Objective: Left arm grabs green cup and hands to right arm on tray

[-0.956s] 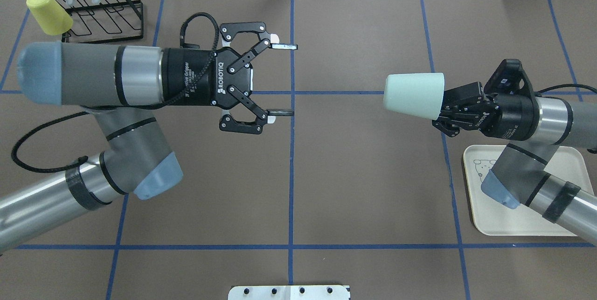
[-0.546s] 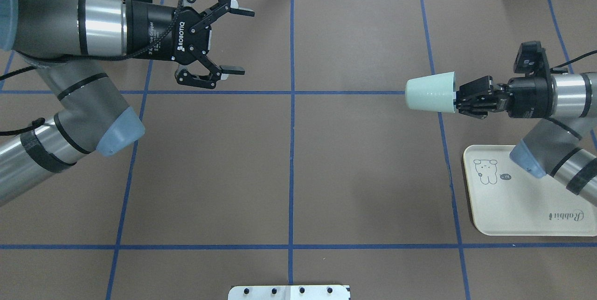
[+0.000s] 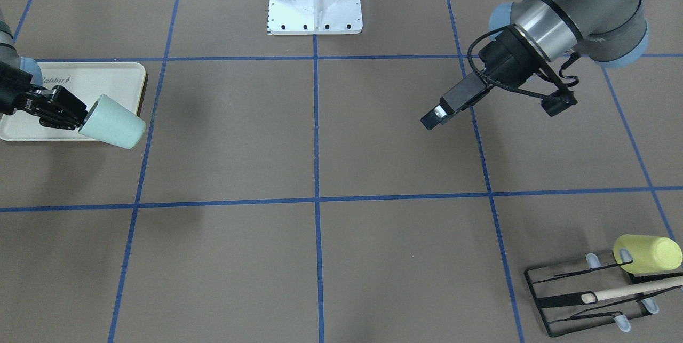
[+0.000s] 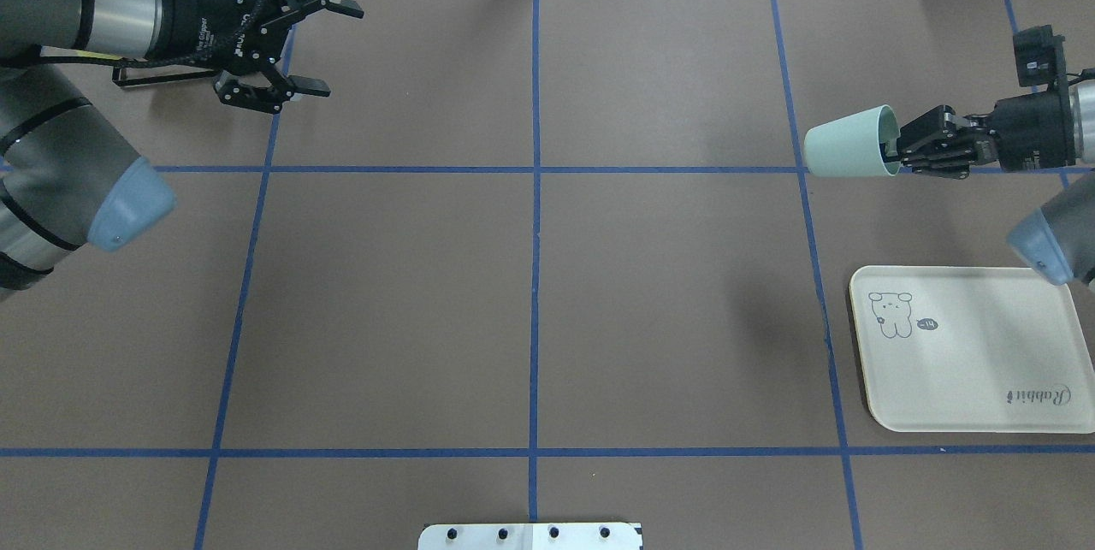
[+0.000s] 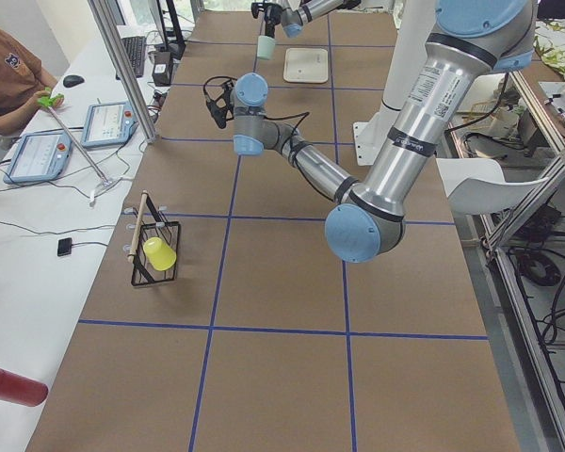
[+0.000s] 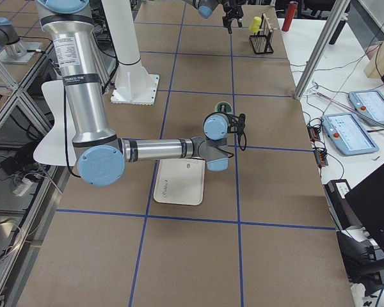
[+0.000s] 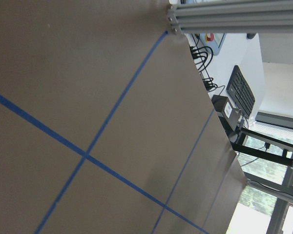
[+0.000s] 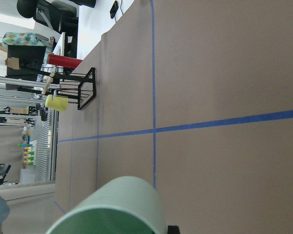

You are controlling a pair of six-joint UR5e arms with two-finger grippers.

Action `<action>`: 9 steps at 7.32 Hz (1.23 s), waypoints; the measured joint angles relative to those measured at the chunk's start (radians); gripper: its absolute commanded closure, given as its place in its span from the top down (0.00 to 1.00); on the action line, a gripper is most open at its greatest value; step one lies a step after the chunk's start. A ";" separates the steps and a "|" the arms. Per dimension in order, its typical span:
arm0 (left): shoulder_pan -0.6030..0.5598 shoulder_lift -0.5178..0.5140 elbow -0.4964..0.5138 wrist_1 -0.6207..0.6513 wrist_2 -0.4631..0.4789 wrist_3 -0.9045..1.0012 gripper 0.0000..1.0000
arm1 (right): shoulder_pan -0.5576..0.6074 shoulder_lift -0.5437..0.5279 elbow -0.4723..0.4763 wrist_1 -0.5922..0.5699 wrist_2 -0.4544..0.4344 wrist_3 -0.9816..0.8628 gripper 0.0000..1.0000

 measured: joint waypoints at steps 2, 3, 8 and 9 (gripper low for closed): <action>-0.044 0.052 -0.045 0.157 0.000 0.183 1.00 | 0.022 -0.064 0.002 -0.189 0.000 -0.129 0.00; -0.066 0.085 -0.081 0.231 -0.001 0.264 1.00 | 0.045 -0.086 0.003 -0.302 -0.007 -0.261 0.00; -0.128 0.113 -0.157 0.530 0.004 0.511 1.00 | 0.087 -0.137 0.079 -0.708 -0.068 -0.686 0.00; -0.131 0.115 -0.163 0.550 0.004 0.525 1.00 | 0.094 -0.139 0.169 -0.892 -0.075 -0.791 0.00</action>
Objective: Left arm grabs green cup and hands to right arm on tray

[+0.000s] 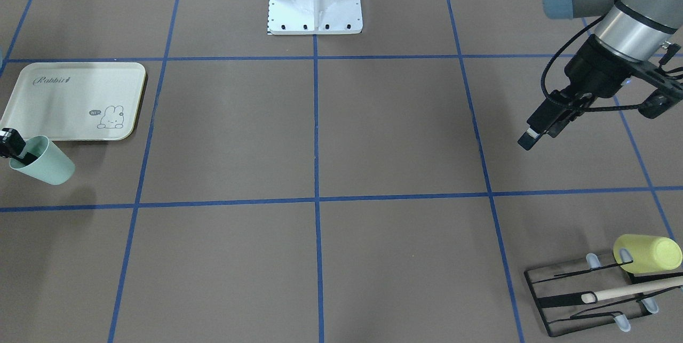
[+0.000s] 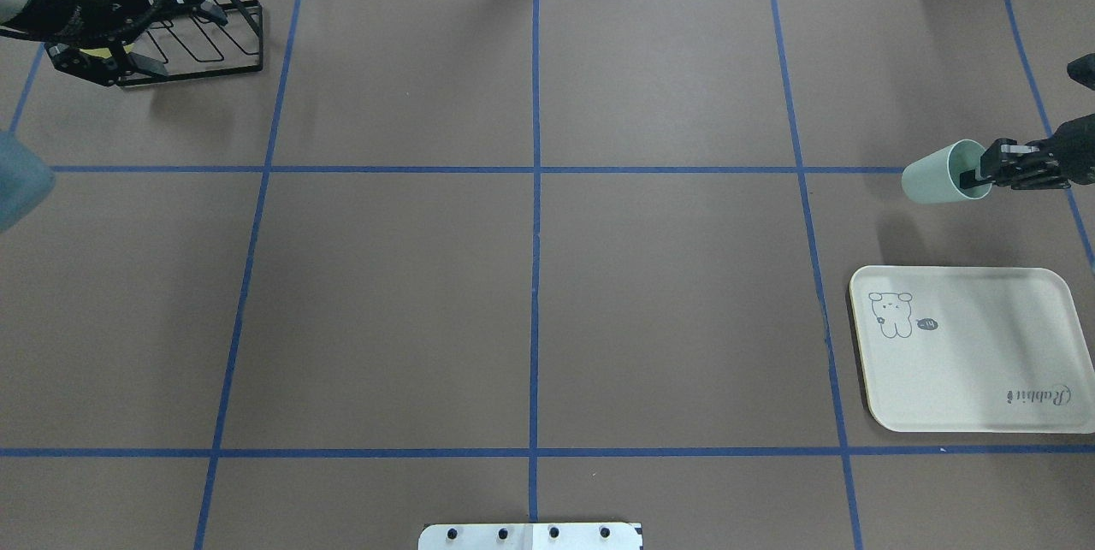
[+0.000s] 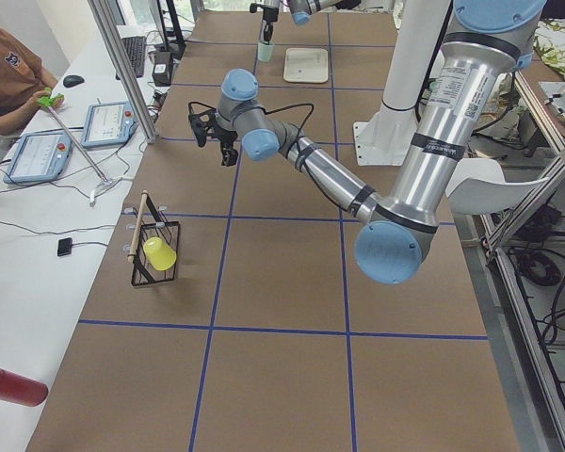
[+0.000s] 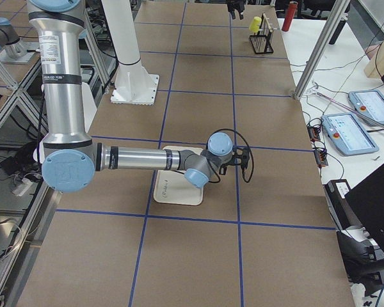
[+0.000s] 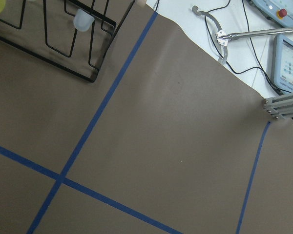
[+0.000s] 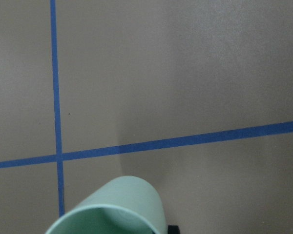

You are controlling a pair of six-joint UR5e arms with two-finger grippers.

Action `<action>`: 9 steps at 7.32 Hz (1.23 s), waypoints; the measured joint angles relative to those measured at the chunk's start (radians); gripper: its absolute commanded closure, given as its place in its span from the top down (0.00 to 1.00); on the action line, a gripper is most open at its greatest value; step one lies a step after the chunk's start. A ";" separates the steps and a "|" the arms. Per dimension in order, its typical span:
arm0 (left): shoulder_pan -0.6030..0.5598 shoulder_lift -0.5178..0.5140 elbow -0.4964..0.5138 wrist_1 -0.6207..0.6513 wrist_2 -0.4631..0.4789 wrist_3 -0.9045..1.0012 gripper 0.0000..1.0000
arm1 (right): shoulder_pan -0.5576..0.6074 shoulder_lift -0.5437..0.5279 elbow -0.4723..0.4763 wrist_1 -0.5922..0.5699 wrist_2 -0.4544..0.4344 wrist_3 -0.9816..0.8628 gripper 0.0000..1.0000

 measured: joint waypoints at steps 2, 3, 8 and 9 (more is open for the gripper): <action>0.000 0.008 -0.002 0.014 -0.001 0.008 1.00 | -0.009 -0.022 0.118 -0.260 -0.016 -0.174 0.00; -0.001 0.013 -0.003 0.021 -0.003 0.025 1.00 | -0.042 -0.079 0.173 -0.304 -0.033 -0.219 0.00; 0.001 0.029 -0.039 0.082 -0.005 0.119 1.00 | -0.153 -0.342 0.313 -0.275 -0.132 -0.327 0.00; 0.001 0.028 -0.041 0.083 -0.005 0.119 1.00 | -0.163 -0.354 0.298 -0.225 -0.130 -0.328 0.00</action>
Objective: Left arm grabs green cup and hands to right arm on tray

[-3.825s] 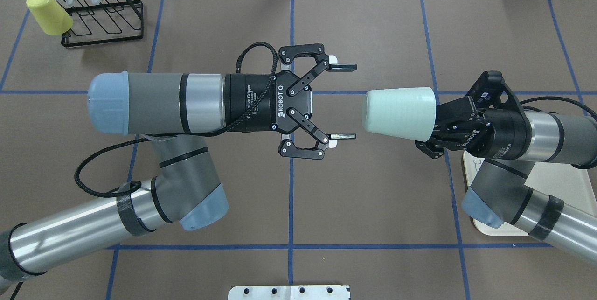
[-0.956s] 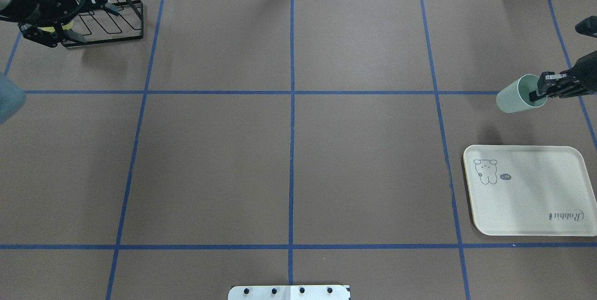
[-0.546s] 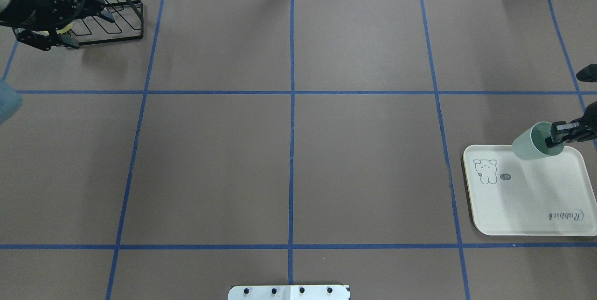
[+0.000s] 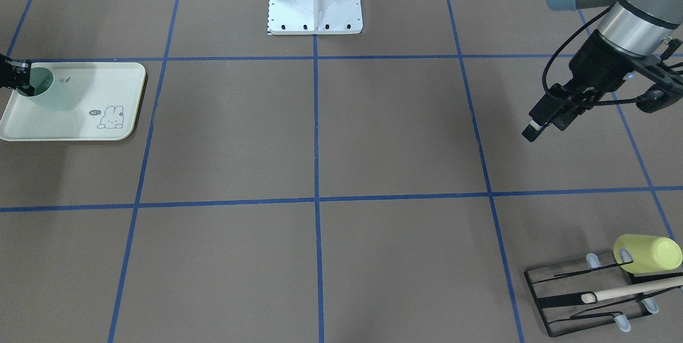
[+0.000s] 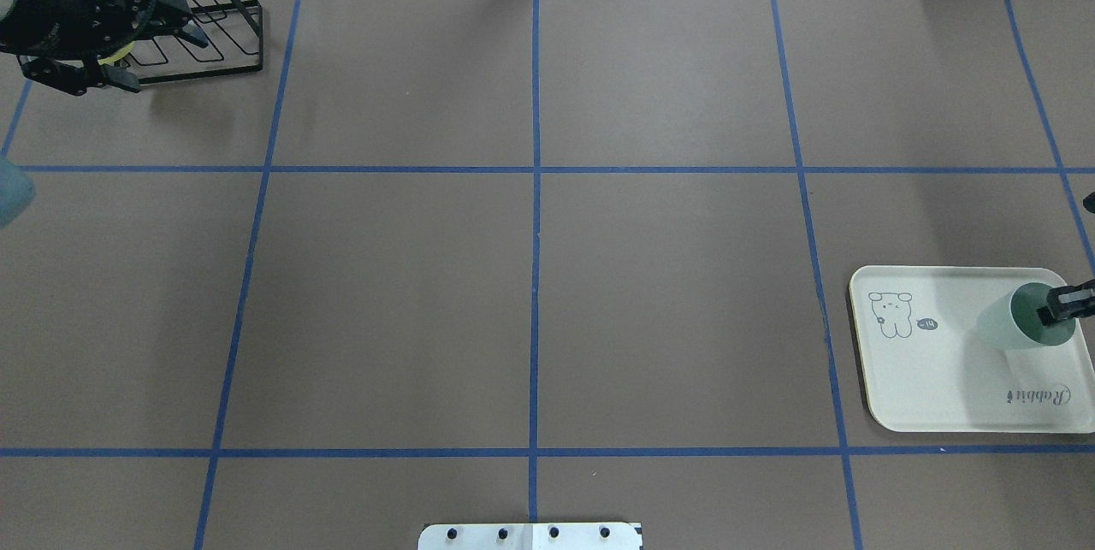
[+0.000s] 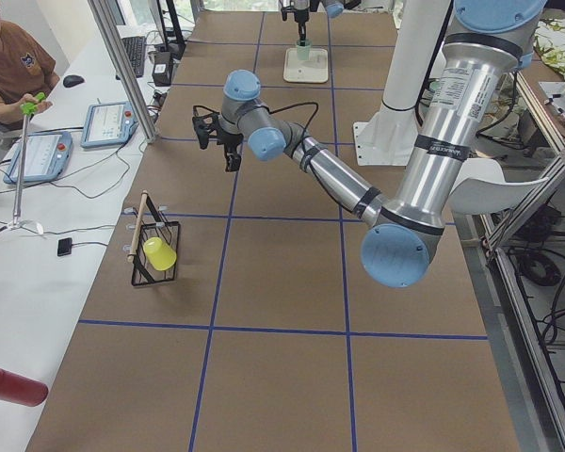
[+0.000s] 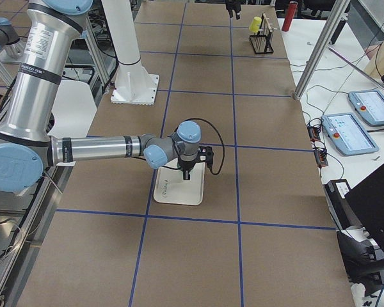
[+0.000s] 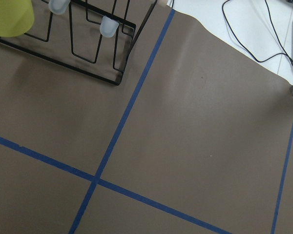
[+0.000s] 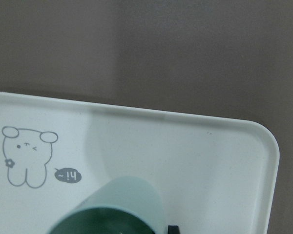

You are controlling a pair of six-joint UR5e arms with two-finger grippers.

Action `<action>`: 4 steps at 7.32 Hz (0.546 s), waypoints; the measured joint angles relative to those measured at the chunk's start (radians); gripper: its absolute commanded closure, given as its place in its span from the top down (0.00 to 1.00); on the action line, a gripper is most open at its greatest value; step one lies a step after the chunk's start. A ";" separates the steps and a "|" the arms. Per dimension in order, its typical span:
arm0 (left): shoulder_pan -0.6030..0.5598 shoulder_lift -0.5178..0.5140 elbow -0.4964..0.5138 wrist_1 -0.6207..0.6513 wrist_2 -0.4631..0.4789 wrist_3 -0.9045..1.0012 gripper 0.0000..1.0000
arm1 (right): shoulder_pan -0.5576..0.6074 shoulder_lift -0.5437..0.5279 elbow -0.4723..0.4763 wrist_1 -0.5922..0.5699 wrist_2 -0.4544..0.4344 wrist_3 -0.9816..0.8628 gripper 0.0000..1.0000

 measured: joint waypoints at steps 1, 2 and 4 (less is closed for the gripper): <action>0.000 -0.001 -0.002 0.000 0.000 0.000 1.00 | -0.005 -0.006 -0.012 0.041 0.009 0.003 0.00; 0.000 -0.001 -0.006 0.000 0.000 0.000 1.00 | -0.006 -0.007 -0.019 0.060 0.018 0.006 0.00; 0.001 -0.001 -0.013 0.005 0.000 0.000 1.00 | -0.018 -0.004 -0.024 0.068 0.028 0.011 0.00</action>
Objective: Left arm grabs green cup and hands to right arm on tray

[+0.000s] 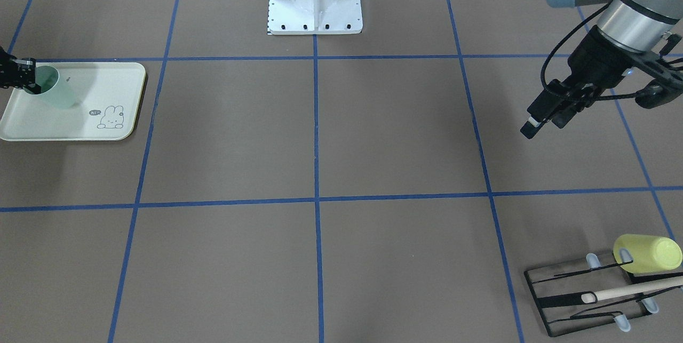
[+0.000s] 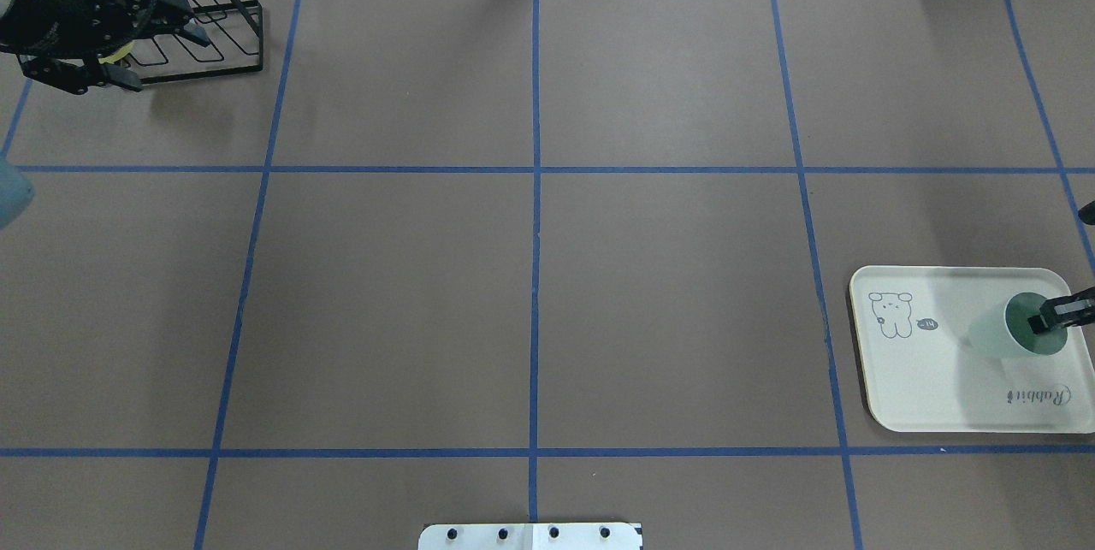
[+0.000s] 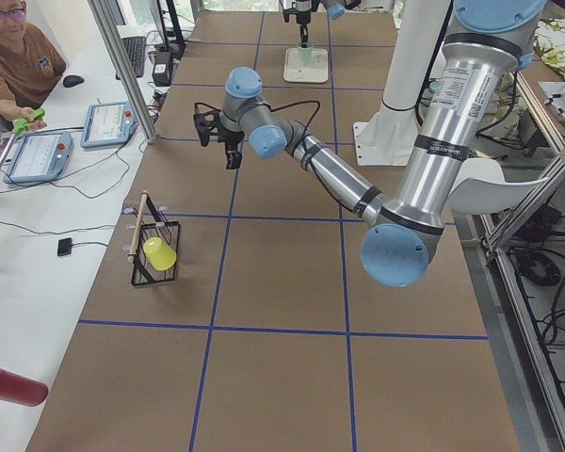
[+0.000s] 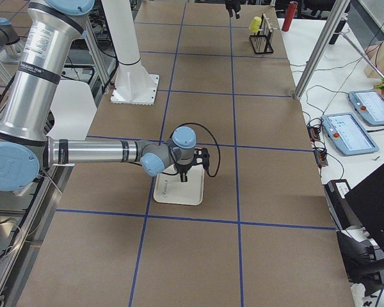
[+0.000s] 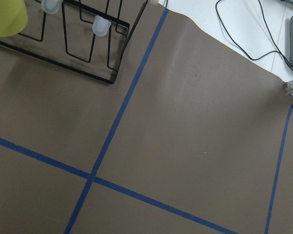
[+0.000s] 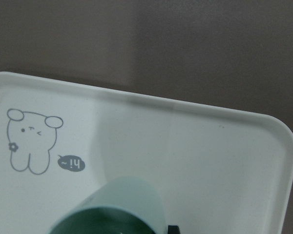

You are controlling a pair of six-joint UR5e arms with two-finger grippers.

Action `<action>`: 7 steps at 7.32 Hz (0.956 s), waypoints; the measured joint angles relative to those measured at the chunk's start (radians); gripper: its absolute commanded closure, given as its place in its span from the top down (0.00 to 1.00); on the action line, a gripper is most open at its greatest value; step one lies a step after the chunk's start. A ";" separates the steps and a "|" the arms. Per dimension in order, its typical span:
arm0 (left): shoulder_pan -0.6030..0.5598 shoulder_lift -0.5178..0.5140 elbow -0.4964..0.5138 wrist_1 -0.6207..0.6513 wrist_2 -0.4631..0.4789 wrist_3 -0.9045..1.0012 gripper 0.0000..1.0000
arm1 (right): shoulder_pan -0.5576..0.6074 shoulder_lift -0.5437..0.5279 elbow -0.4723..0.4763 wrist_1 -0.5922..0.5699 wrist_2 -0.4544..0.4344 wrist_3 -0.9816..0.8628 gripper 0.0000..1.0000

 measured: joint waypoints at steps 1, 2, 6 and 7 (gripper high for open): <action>0.000 0.000 -0.003 0.002 0.000 0.000 1.00 | -0.014 0.001 -0.001 0.000 0.000 0.001 0.00; 0.000 0.000 -0.006 0.004 0.000 0.000 1.00 | -0.026 0.002 -0.001 -0.001 -0.001 0.002 0.40; 0.001 -0.002 -0.010 0.005 0.000 0.000 1.00 | -0.051 0.007 -0.002 0.000 -0.009 0.002 1.00; 0.000 -0.004 -0.011 0.011 0.000 0.000 1.00 | -0.042 0.006 0.013 0.001 -0.007 0.000 1.00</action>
